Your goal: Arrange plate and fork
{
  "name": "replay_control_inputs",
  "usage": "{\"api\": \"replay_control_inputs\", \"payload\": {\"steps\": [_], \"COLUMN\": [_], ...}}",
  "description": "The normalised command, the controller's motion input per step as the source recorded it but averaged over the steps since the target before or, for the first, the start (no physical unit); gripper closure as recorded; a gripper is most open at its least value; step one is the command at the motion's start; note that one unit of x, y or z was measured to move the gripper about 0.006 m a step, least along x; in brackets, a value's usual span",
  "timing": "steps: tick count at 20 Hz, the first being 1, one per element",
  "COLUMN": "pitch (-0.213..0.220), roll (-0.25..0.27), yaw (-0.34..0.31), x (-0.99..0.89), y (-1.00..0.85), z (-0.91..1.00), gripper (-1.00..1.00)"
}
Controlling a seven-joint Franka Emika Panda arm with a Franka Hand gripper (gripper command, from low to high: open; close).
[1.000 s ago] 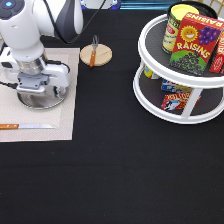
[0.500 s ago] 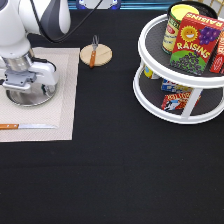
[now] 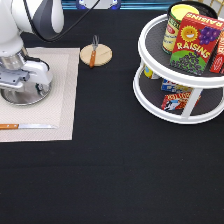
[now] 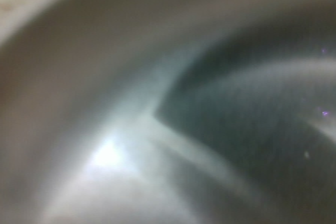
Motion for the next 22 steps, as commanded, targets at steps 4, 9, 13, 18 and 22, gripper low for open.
{"api": "replay_control_inputs", "payload": {"steps": [4,9,13,18,22], "pitch": [-0.133,-0.147,-0.118,-0.093,-0.094], "roll": [-0.096,-0.097,-0.106,-0.108,-0.094], "yaw": [0.022,0.002,0.000,0.000,0.000], "x": [-0.88,-0.92,-0.88,-0.84,-0.77], "y": [0.61,0.65,0.75,0.78,0.82], "z": [0.64,0.50,0.46,0.16,-0.01], "gripper": [-1.00,-1.00,-1.00,-1.00,-1.00]}}
